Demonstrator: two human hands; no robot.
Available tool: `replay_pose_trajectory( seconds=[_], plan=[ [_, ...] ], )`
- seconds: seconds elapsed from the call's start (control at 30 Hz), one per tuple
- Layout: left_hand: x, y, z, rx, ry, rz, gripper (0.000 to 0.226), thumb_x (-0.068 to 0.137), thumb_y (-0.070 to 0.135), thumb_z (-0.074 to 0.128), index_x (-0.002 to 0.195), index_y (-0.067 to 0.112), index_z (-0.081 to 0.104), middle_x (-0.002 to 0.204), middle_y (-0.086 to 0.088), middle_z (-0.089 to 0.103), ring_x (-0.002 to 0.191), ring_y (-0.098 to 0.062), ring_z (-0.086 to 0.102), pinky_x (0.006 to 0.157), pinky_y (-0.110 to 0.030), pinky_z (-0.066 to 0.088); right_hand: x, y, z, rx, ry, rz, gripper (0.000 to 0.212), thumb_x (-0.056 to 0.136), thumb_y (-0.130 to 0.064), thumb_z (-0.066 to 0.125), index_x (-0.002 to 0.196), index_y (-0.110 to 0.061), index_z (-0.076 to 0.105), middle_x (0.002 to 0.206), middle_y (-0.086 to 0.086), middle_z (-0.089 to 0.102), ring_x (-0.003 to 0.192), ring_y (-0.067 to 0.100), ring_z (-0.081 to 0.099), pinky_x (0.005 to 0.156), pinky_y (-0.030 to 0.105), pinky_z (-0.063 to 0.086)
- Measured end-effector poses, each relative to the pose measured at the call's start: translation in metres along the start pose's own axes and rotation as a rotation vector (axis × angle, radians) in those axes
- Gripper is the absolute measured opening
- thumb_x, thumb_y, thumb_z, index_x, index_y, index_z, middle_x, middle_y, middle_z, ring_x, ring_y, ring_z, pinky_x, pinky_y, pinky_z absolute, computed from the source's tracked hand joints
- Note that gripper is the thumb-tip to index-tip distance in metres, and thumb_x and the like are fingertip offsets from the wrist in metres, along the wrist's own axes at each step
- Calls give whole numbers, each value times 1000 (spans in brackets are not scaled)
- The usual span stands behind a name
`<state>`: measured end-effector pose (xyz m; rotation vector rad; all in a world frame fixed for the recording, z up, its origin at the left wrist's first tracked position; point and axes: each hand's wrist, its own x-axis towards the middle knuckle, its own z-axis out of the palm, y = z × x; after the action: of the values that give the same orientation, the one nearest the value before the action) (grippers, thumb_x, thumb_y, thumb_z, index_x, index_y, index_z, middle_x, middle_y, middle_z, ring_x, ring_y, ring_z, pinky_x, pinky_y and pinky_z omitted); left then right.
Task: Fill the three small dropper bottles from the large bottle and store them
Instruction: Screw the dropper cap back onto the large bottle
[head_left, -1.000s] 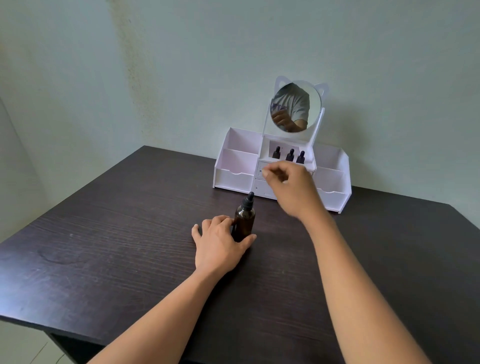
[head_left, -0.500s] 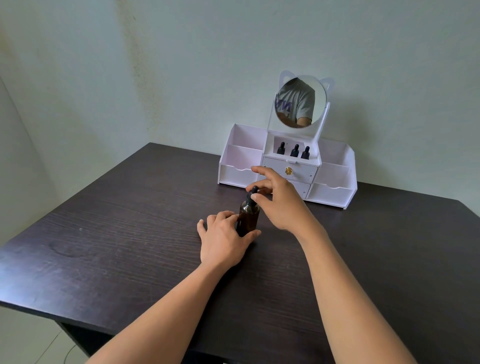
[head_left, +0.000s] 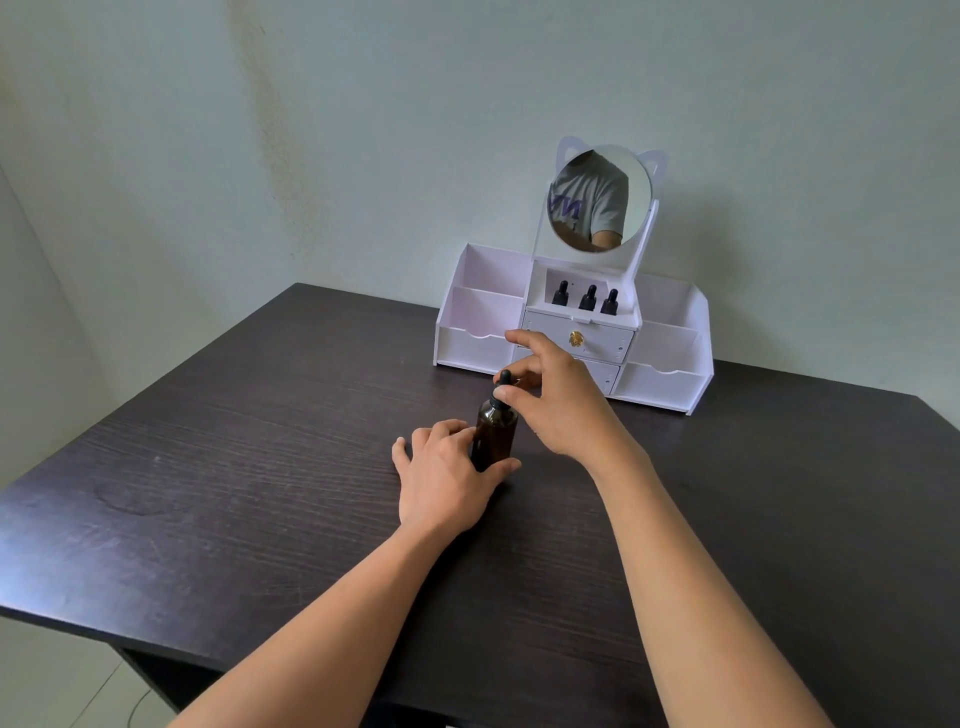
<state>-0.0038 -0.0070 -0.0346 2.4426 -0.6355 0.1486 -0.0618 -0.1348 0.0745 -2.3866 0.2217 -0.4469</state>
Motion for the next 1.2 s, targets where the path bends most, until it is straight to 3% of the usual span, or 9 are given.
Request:
replay_pose_trajectory(
  seconds=[0.23, 0.37, 0.53, 0.73, 0.87, 1.03, 1.2],
  plan=[
    [-1, 1, 0, -11, 3, -3, 70, 78, 80, 52, 128, 31, 61, 139, 10, 50, 132, -19, 35, 117, -53, 12, -1, 0, 7, 29, 134, 25, 71, 79, -35, 83, 140, -23, 49, 90, -8, 68, 84, 7, 64, 85, 31, 55],
    [-1, 1, 0, -12, 1, -5, 72, 77, 81, 51, 129, 31, 61, 140, 10, 50, 132, -18, 35, 117, -53, 13, -5, -3, 4, 63, 131, 9, 83, 77, -38, 84, 147, -28, 40, 106, -12, 68, 94, 4, 63, 81, 17, 48],
    [0, 0, 1, -1, -3, -7, 73, 77, 82, 51, 129, 31, 61, 139, 10, 50, 131, -18, 36, 117, -54, 14, -5, -8, 0, 35, 35, -19, 84, 82, -23, 79, 151, -30, 33, 109, -13, 71, 101, 6, 64, 98, 29, 51],
    [-1, 1, -1, -4, -7, -5, 74, 78, 81, 51, 131, 31, 60, 140, 9, 50, 132, -20, 36, 117, -54, 13, -11, -5, -5, 23, 46, 33, 93, 76, -25, 85, 151, -33, 31, 97, -9, 67, 84, 6, 64, 82, 25, 54],
    [-2, 2, -2, -11, 6, -6, 71, 78, 79, 53, 129, 30, 61, 139, 9, 50, 132, -20, 36, 118, -52, 12, -11, -5, -10, 18, 75, 35, 91, 77, -24, 85, 151, -30, 32, 95, -7, 64, 82, 8, 62, 81, 26, 54],
    [-1, 2, 0, -15, 2, -6, 69, 78, 80, 53, 126, 32, 62, 138, 10, 51, 131, -19, 36, 117, -53, 13, -3, -8, -3, 9, 12, -18, 82, 85, -12, 73, 152, -30, 30, 116, -8, 67, 101, 8, 61, 89, 20, 46],
    [0, 1, -1, -12, 2, -5, 68, 78, 80, 52, 126, 32, 62, 138, 11, 50, 131, -19, 36, 117, -53, 13, -1, -8, 10, -21, 97, -13, 69, 89, -18, 72, 148, -26, 38, 95, -6, 66, 86, 8, 61, 83, 26, 50]
  ],
)
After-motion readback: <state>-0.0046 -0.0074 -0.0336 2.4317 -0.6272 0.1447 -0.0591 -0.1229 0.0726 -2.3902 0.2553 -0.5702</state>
